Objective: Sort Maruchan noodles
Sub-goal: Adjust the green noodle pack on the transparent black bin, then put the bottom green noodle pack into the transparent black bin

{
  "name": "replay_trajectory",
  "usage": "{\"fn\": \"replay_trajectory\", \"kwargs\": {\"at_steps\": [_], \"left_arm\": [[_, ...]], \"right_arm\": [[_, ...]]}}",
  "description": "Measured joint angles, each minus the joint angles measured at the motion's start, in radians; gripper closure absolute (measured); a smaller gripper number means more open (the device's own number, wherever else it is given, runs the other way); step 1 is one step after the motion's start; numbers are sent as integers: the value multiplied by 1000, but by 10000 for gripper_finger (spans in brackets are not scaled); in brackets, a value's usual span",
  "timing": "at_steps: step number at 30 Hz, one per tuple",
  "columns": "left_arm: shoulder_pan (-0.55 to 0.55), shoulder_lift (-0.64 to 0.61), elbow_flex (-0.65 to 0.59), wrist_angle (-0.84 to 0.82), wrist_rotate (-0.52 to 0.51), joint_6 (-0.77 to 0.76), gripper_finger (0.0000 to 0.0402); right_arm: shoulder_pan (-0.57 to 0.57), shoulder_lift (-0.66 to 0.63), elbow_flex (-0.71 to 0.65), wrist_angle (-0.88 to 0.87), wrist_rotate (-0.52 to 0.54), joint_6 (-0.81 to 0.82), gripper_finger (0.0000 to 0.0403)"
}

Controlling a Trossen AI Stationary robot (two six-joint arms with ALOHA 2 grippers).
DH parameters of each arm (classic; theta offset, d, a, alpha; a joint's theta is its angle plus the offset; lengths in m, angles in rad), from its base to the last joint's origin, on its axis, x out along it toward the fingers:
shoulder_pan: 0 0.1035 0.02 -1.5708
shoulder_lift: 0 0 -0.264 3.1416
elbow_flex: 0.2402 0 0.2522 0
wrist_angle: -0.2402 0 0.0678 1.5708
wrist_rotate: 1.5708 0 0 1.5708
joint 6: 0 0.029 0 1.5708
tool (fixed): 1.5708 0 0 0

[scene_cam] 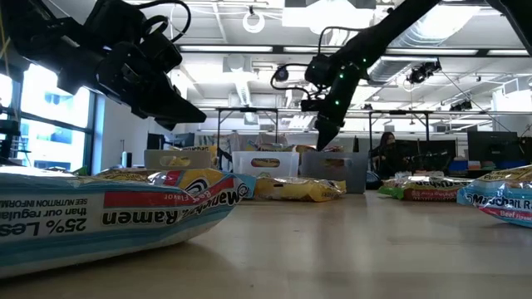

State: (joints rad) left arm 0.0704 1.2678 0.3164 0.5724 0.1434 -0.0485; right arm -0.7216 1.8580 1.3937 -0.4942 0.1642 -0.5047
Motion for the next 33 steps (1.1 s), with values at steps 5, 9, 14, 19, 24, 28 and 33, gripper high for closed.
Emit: {"fn": "replay_trajectory", "kwargs": {"at_steps": [5,9,14,19,24,28,33], "left_arm": [[0,0,0,0,0,0,401],[0,0,0,1,0,-1,401],[0,0,0,1,0,-3,401],[0,0,0,1,0,-3,401],[0,0,0,1,0,-3,401],[0,0,0,1,0,-3,401],[0,0,0,2,0,-3,401]], "right_arm": [[-24,1,0,9,-18,7,396],[-37,17,0,13,-19,8,381],[-38,33,2,35,-1,10,345],[-38,29,0,89,38,7,315],[-41,27,0,91,45,7,295],[-37,14,0,94,65,-13,286],[-6,-76,0,63,185,-59,290]]}}
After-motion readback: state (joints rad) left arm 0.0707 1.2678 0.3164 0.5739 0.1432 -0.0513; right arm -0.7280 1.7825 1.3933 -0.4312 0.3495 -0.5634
